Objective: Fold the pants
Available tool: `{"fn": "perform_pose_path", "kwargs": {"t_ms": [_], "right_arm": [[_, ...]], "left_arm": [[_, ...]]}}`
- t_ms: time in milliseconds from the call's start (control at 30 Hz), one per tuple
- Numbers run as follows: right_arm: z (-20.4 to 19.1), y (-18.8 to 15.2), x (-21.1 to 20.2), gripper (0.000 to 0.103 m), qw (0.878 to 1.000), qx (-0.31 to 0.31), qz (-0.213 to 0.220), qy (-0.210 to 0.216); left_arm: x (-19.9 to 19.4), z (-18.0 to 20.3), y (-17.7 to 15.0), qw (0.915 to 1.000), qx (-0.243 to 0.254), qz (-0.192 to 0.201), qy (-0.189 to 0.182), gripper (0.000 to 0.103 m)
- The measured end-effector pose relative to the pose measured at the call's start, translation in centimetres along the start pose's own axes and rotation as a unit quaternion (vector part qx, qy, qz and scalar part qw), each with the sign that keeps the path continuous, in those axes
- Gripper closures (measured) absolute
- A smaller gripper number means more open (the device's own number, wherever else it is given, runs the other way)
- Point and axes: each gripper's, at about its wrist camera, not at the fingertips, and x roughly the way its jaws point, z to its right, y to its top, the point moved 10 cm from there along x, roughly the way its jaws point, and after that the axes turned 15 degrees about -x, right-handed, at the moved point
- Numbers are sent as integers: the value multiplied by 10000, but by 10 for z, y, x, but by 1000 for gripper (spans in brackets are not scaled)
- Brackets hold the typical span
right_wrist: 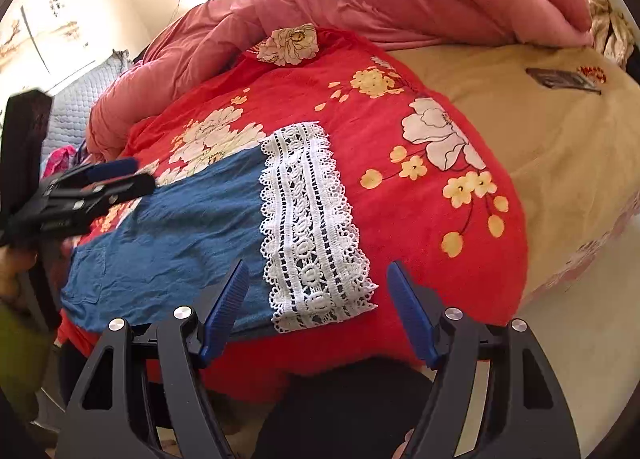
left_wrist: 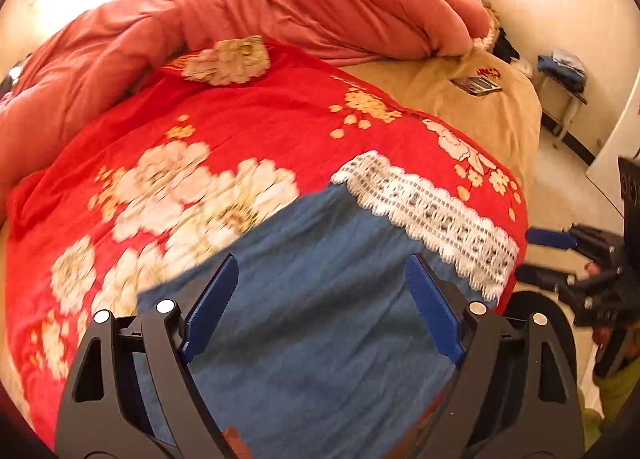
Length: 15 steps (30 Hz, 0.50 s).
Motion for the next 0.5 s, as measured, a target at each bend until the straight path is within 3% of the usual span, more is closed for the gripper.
{"fn": "perform_pose_path", "kwargs": {"t_ms": [300, 500], "right_arm": [[6, 1, 14, 33, 9987, 406, -8, 323], [7, 0, 28, 33, 9979, 509, -137, 389]], "left_arm": [[68, 16, 38, 9973, 265, -669, -158, 24], [117, 20, 50, 9935, 157, -1091, -295, 25]]}}
